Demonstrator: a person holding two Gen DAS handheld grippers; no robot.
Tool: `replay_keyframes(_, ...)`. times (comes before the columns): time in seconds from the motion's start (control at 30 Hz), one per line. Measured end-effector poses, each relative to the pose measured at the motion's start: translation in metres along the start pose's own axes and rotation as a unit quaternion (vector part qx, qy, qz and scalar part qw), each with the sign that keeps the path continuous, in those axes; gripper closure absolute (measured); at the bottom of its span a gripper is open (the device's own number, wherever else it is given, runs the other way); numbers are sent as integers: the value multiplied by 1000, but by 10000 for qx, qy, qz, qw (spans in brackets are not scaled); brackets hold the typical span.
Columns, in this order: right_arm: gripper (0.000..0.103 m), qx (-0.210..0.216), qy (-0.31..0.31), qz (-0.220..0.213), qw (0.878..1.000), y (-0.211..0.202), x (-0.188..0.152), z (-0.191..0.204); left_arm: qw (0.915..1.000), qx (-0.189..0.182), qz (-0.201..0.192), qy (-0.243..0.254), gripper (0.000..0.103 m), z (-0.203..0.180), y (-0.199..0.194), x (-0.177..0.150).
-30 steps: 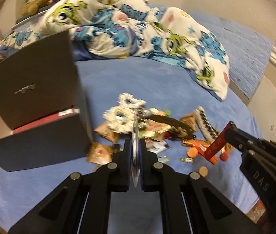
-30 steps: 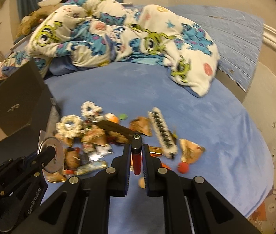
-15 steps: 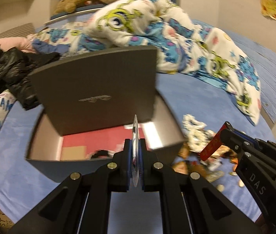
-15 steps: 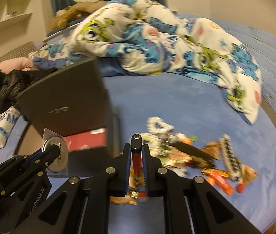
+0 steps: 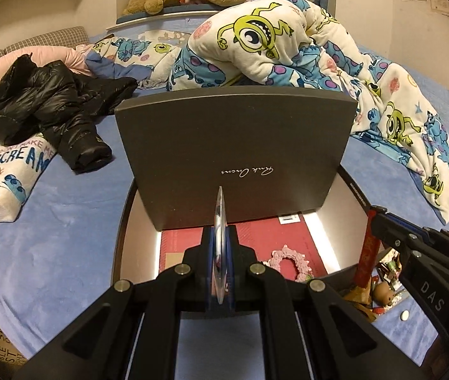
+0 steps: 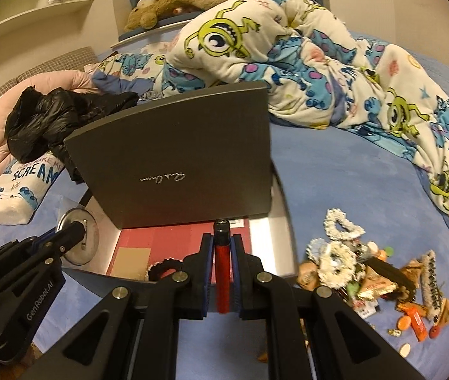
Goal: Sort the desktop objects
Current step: 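Carry the lighter and pouch into the dark box and release them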
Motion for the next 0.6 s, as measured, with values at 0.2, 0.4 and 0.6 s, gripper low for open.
replay_keyframes(0.2,92,79,-82,-18,9999,12,11,8,10000,-23,55,28,96,-2,17,3)
replay_keyframes(0.4,92,148,-173,51,9997,30,16,15,9999,-42,81,62,96,-1,30,5)
replay_keyframes(0.6,92,143,-177,83,9997,40,13,15,9999,-44,88,92,96,2,40,5)
Point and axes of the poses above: each gripper's, at about its wrist camera, not at the fingertips, and y roughly the way its jaws point, z to its left, x to its top, the point moved 4 cm from there along y, roughly the way its jaws point, and after that the axes turned 2 degrees about -x, right-handed, at the moved point
